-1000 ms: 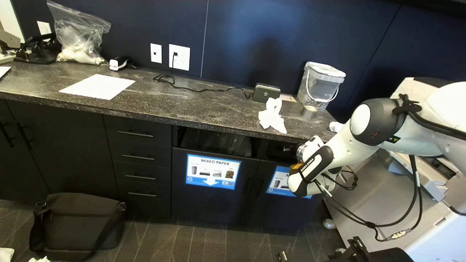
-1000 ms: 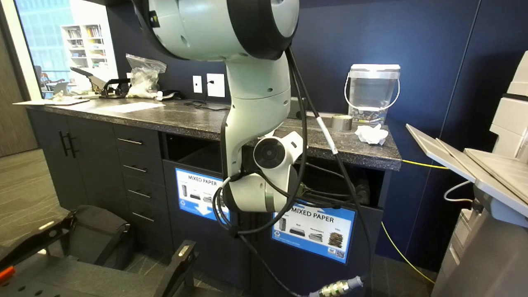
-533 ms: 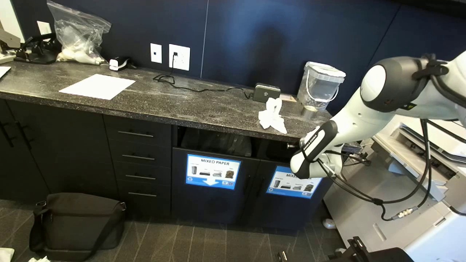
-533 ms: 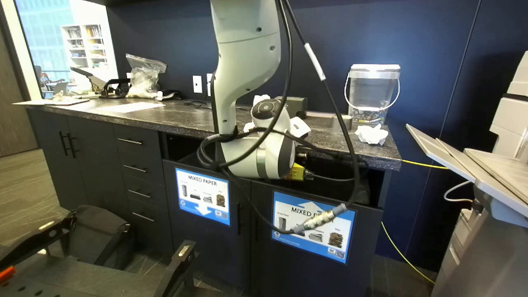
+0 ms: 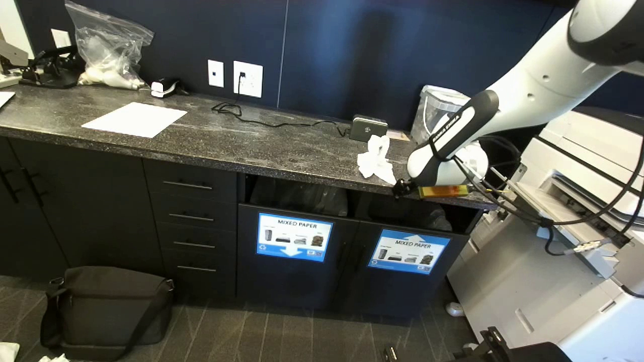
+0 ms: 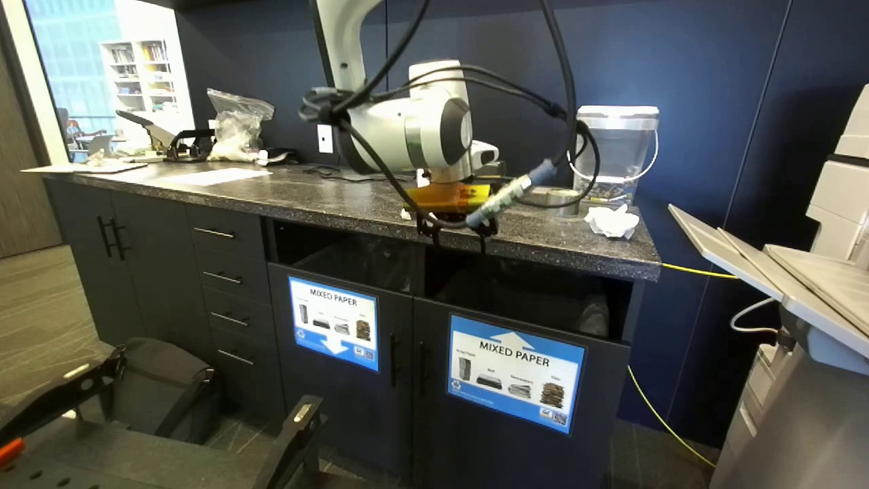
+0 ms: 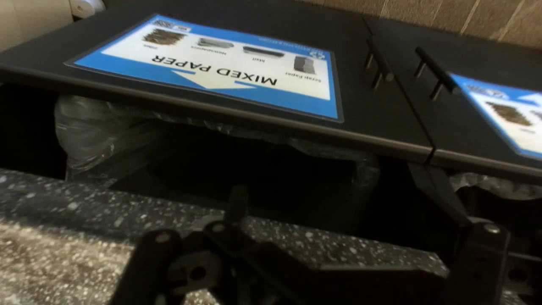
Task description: Put the tissues inside the rubbish bin.
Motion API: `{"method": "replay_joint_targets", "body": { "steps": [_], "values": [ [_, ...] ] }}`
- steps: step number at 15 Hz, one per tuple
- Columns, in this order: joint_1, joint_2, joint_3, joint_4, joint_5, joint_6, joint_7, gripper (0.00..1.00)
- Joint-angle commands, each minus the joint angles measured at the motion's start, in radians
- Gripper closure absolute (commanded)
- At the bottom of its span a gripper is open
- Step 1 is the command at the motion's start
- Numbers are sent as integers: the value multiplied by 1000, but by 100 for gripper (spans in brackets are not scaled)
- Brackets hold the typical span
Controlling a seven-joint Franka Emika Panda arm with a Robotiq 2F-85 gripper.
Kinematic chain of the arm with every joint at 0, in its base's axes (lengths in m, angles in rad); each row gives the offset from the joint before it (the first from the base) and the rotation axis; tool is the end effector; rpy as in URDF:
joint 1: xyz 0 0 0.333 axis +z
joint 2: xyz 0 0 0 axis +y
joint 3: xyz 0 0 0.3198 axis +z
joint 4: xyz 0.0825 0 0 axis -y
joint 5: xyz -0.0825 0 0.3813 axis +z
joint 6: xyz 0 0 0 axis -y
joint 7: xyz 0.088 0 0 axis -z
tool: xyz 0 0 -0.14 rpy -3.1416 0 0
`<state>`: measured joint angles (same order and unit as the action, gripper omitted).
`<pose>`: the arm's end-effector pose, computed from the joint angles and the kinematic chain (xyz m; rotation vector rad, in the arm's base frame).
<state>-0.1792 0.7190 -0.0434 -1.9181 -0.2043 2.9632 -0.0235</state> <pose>0.6431 -0.1317 0.1204 2.9722 0.0171 0.4629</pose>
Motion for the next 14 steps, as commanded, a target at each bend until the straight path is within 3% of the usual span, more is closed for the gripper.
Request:
{"method": "replay_joint_targets", "body": {
  "steps": [1,3,5,10,14],
  "values": [
    [80,-212,-58,-100,7,-287,-27,0],
    [109,-278,-76,-36,-13,-473,-14,0],
    [119,-317,-89,-4,-38,-501,11,0],
    [158,-335,-164,37,-169,-325,181,0],
    [214,-264,-287,81,-294,-174,422,0]
  ]
}}
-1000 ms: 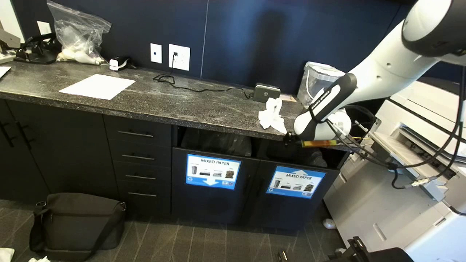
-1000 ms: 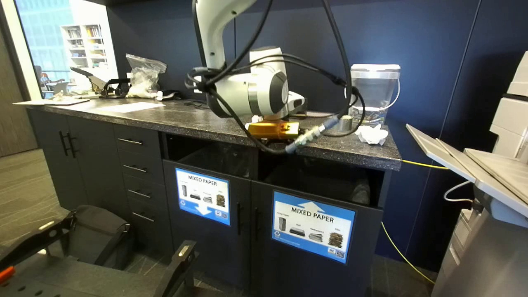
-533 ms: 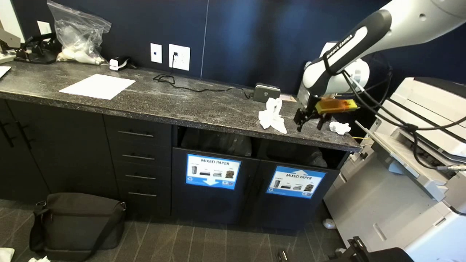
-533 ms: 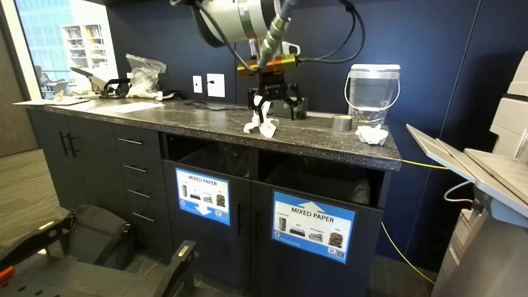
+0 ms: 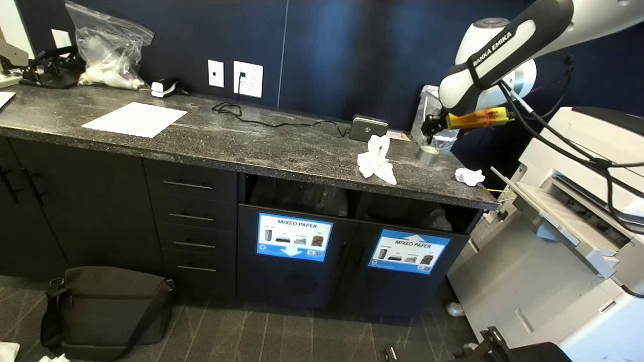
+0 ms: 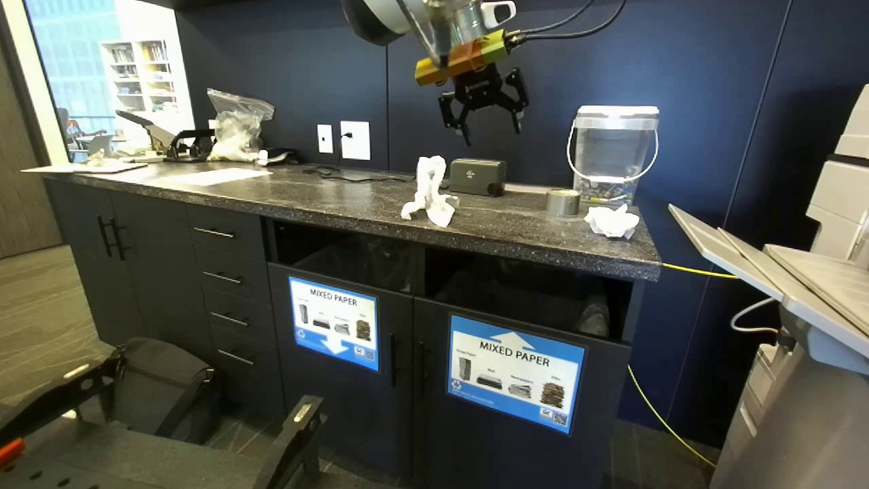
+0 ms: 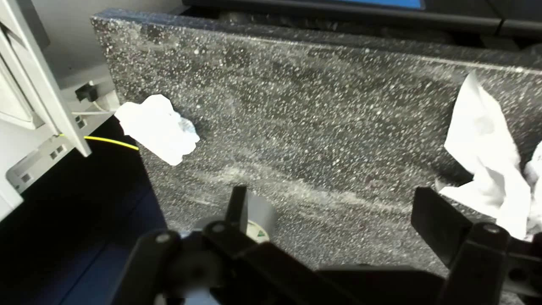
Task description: Put the tissues inside the rubbish bin.
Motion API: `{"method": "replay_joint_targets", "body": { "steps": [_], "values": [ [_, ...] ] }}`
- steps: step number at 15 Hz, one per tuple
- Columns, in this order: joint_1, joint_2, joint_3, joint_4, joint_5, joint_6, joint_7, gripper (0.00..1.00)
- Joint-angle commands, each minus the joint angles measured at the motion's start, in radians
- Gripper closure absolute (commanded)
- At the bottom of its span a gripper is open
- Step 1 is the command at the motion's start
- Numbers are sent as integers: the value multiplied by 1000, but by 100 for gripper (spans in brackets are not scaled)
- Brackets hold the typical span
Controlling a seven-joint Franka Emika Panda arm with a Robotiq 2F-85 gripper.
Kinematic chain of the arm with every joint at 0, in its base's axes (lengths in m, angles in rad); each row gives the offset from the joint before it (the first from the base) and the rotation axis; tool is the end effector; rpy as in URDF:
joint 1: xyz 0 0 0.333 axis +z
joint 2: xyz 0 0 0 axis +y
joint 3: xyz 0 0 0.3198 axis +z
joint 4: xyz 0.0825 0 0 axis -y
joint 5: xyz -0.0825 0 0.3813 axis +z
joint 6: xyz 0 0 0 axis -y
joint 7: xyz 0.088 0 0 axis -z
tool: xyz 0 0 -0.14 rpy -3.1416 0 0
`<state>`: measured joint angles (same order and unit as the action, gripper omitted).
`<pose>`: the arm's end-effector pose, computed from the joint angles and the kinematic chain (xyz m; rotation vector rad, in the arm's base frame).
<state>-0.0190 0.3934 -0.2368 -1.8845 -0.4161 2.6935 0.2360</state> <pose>0.6608 -0.1536 0.3241 2.7379 -0.1584 0.5650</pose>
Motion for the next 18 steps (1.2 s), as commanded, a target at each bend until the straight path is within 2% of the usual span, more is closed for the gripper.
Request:
{"method": "replay_joint_targets", "body": {
  "steps": [1,4,11,14,18],
  "values": [
    [69,90,-128,69,-95,110,216,0],
    [99,177,-213,134,-73,127,341,0],
    [45,313,-216,258,182,73,439,0],
    [36,361,-232,309,256,69,508,0],
    [35,427,-269,389,298,84,610,0]
  ]
}}
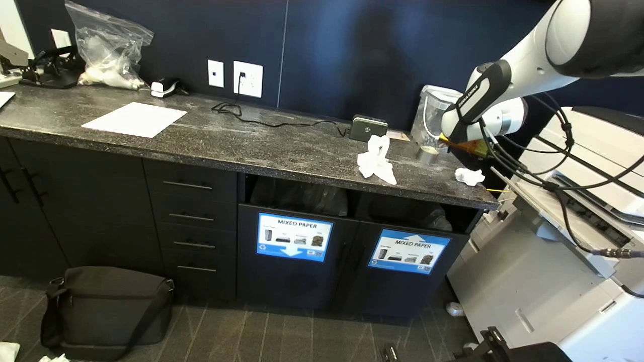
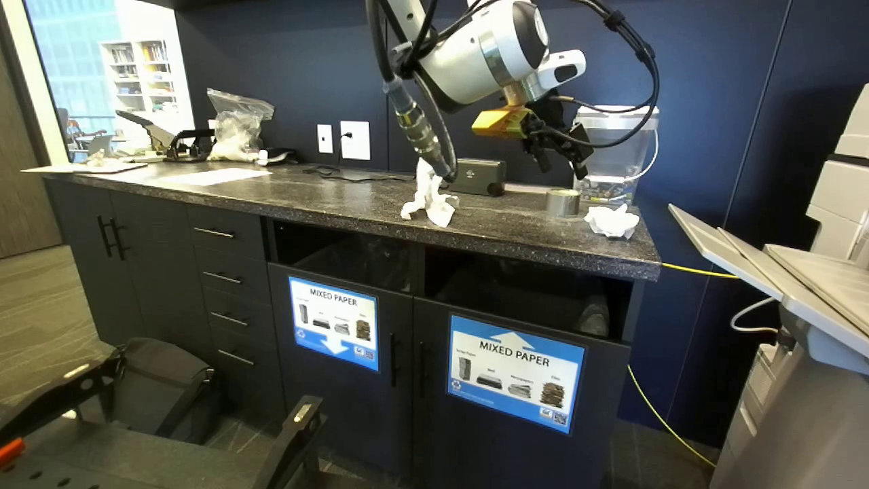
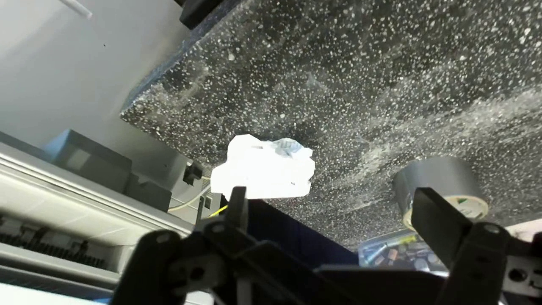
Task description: Put the tissues inside the rubbish bin.
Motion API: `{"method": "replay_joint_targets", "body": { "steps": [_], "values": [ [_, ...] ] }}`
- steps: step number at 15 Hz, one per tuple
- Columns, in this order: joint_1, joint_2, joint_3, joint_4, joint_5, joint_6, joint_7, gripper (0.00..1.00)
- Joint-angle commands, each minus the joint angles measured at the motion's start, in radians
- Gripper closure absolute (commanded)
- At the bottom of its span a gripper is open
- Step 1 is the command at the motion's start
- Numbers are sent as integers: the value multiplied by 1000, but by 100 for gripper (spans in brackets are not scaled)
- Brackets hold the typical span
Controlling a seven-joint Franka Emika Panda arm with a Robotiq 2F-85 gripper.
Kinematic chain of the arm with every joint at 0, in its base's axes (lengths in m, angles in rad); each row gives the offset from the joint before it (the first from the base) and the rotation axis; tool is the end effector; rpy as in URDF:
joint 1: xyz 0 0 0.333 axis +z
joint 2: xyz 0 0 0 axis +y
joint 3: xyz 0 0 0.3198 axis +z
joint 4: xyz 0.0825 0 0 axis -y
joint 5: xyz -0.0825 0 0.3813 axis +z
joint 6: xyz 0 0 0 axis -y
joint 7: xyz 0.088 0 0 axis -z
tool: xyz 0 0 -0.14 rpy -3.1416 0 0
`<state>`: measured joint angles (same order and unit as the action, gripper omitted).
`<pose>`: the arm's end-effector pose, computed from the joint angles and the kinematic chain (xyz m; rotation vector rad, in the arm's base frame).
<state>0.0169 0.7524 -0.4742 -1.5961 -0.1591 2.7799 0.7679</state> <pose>0.7023 -0.2706 0.2564 2.4772 -1.1872 0.7629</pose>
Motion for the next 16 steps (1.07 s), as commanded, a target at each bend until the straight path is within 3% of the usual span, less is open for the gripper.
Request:
{"method": "replay_joint_targets", "body": {
  "steps": [1,4,10,16],
  "values": [
    [-1,86,-40,126,59,-4,121,0],
    [1,145,-74,213,90,-63,264,0],
    [-72,246,-57,394,106,-281,542,0],
    [-210,304,77,580,171,-415,683,0]
  ]
}}
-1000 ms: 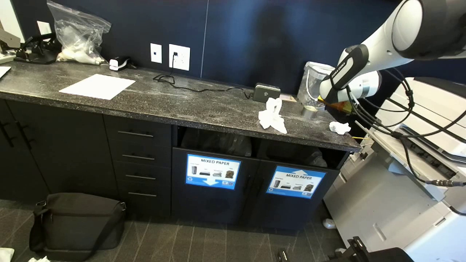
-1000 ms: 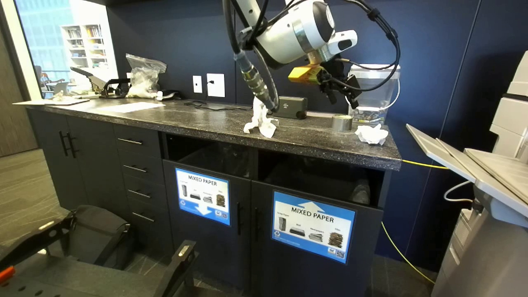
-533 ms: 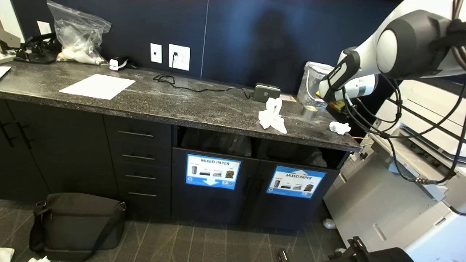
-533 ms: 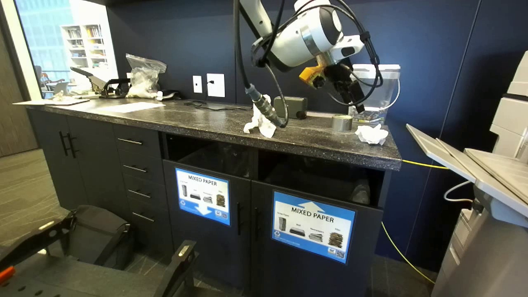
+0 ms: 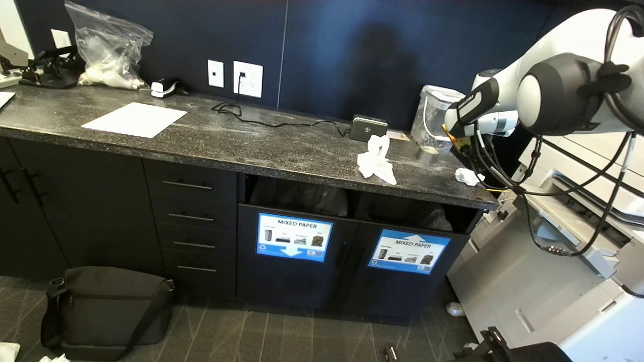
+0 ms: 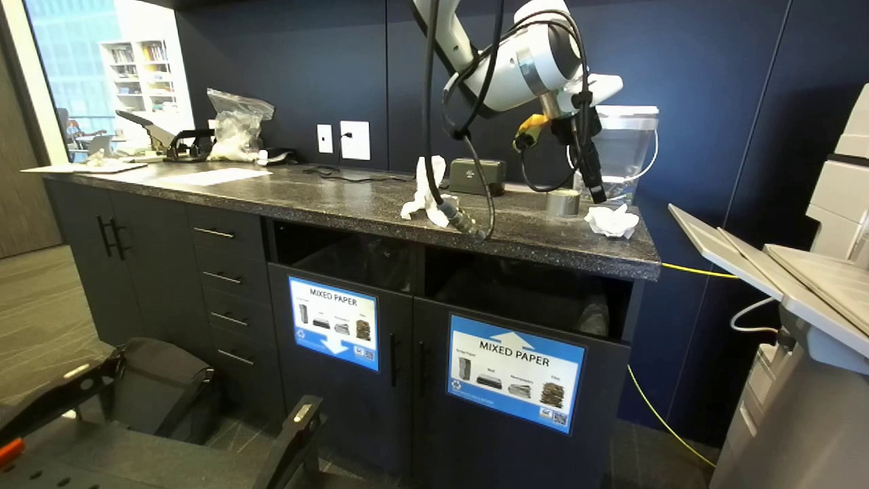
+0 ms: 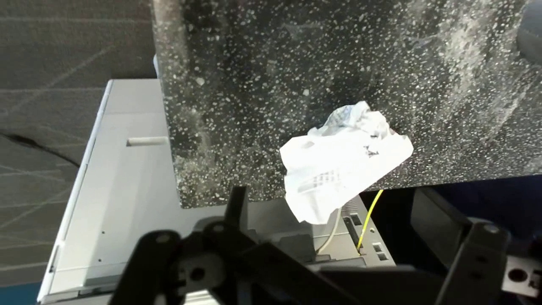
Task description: Put the tissues inside the rubbish bin.
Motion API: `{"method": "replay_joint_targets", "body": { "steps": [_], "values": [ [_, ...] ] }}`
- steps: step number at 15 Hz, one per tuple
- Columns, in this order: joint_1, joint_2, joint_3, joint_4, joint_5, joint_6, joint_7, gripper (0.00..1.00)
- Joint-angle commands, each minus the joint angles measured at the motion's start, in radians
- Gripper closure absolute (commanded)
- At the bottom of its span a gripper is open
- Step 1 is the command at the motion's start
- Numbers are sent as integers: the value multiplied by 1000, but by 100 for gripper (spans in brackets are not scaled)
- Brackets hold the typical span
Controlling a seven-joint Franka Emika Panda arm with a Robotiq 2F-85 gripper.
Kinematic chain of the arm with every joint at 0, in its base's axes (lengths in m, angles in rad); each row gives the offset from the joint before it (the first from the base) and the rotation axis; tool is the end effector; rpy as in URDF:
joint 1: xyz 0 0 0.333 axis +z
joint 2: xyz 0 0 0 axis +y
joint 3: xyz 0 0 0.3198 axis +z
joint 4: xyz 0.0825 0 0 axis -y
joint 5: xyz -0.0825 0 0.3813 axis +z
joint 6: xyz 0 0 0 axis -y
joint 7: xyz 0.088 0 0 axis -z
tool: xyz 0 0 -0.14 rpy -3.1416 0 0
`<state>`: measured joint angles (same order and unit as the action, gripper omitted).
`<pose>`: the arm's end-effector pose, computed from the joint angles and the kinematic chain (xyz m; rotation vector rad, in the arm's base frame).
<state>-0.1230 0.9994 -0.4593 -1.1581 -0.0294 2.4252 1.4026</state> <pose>0.7310 -0.3406 0.2314 1.8841 -2.1570 0.6840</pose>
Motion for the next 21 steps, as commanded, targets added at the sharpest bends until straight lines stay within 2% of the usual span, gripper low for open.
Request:
{"method": "replay_joint_targets", "body": {
  "steps": [1,5,16,21],
  "values": [
    [-90,69,83,167,53,-55,58,0],
    [-125,129,102,236,47,-21,122,0],
    [-133,242,57,329,33,55,280,0],
    [-135,269,30,367,28,44,333,0]
  ]
}}
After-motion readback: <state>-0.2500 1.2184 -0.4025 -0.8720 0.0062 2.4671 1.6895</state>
